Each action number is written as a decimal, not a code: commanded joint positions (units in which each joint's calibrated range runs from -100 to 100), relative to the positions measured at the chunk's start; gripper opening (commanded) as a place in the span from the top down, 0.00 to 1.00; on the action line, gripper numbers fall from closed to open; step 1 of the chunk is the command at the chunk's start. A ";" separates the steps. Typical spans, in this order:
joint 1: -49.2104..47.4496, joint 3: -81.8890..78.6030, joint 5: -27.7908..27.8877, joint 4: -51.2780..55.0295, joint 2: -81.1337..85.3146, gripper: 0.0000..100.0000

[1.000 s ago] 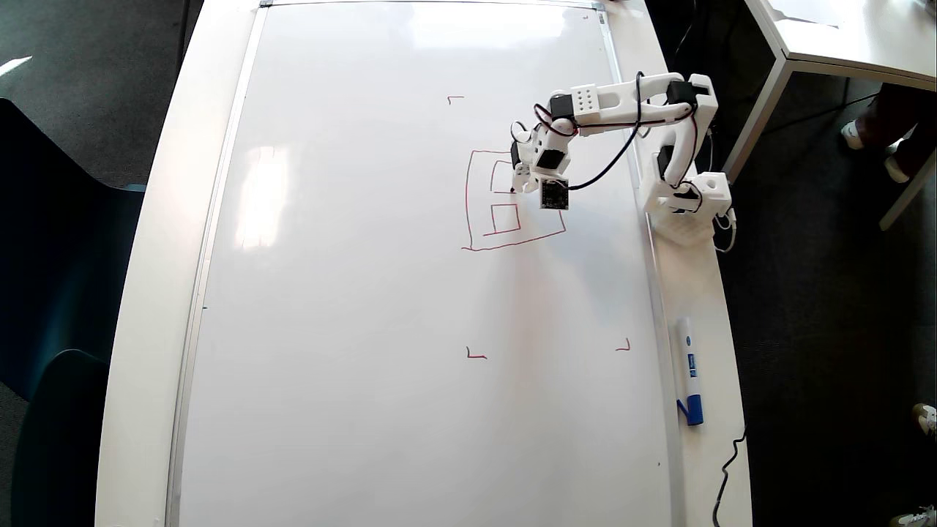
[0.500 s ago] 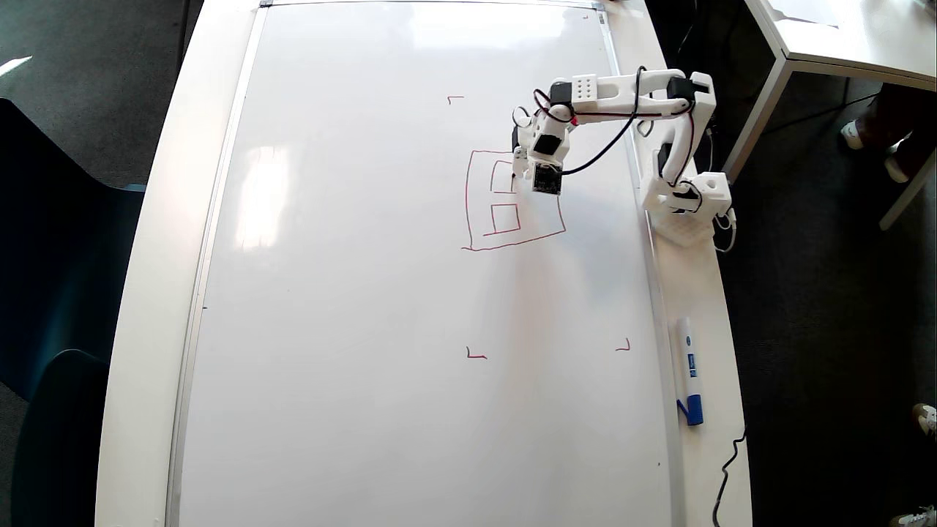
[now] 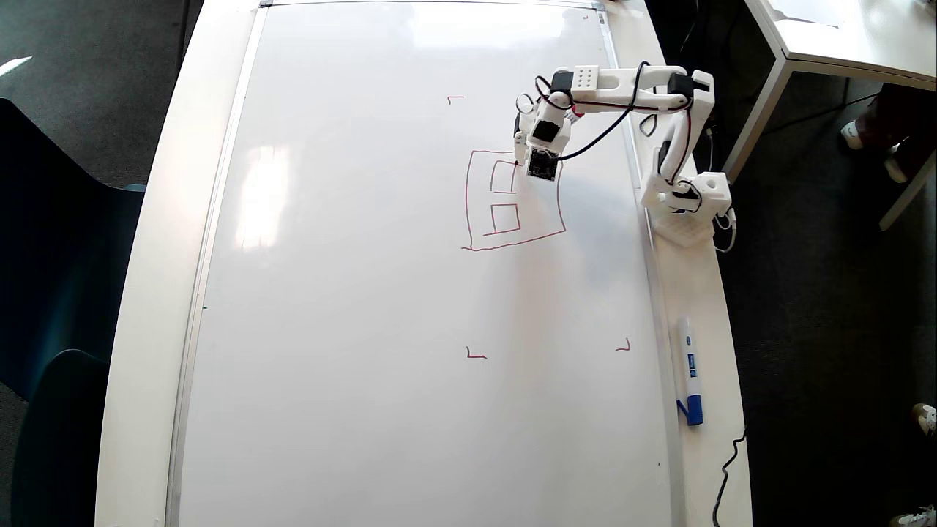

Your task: Draw on a whiteboard a robot head using a pen attached to the gripper

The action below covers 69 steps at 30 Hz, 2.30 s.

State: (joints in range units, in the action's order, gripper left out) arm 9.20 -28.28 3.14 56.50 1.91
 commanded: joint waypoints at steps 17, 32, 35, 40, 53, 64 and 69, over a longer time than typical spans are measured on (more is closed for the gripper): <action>-4.30 2.81 0.77 4.31 9.12 0.99; -9.02 -10.53 -0.14 4.57 16.08 0.99; -10.12 -10.26 -0.19 4.57 15.58 0.99; -13.29 -10.17 -0.25 4.14 15.33 0.99; -15.79 -7.99 -0.30 3.88 10.63 0.99; -15.87 -7.81 -0.36 3.62 10.21 0.99; -15.87 -6.36 -0.30 1.71 8.95 0.99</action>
State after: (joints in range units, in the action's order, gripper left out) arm -6.41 -37.23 3.04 59.88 11.90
